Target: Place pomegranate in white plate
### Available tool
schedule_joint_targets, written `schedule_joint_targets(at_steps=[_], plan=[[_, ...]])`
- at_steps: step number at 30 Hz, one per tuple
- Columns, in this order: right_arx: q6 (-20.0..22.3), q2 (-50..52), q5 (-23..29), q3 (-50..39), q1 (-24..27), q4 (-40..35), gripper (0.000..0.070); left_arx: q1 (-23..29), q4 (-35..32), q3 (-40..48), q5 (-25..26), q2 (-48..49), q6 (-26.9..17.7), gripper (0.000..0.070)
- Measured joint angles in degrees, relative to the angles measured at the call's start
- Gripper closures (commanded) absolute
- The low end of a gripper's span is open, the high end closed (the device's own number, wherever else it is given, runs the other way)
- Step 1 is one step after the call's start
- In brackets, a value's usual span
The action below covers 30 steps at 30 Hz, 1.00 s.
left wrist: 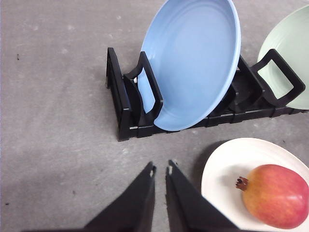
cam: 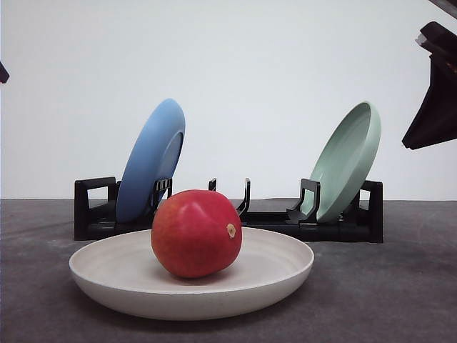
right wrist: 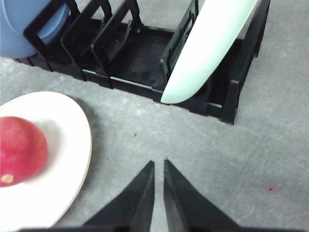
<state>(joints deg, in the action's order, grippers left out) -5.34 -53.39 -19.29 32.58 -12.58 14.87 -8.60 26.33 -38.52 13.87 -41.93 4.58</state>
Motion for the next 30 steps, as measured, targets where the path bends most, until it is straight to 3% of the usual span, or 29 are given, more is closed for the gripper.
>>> schedule_joint_targets(at_steps=[7,18,24,30], plan=[[0.0,0.0,0.0,0.0,0.0,-2.5,0.0674,0.1,-3.3,2.3,0.0,2.2,-0.5,0.0677],[0.0,0.0,0.0,0.0,0.0,-5.9,0.0674,6.5,-18.0,22.7,-2.3,22.0,-2.3,0.0677],[0.0,0.0,0.0,0.0,0.0,-6.2,0.0674,8.2,-17.6,31.6,-10.1,32.4,-1.0,0.0677],[0.0,0.0,0.0,0.0,0.0,-6.2,0.0673,8.8,-17.6,35.7,-10.9,40.7,-0.7,0.0677]])
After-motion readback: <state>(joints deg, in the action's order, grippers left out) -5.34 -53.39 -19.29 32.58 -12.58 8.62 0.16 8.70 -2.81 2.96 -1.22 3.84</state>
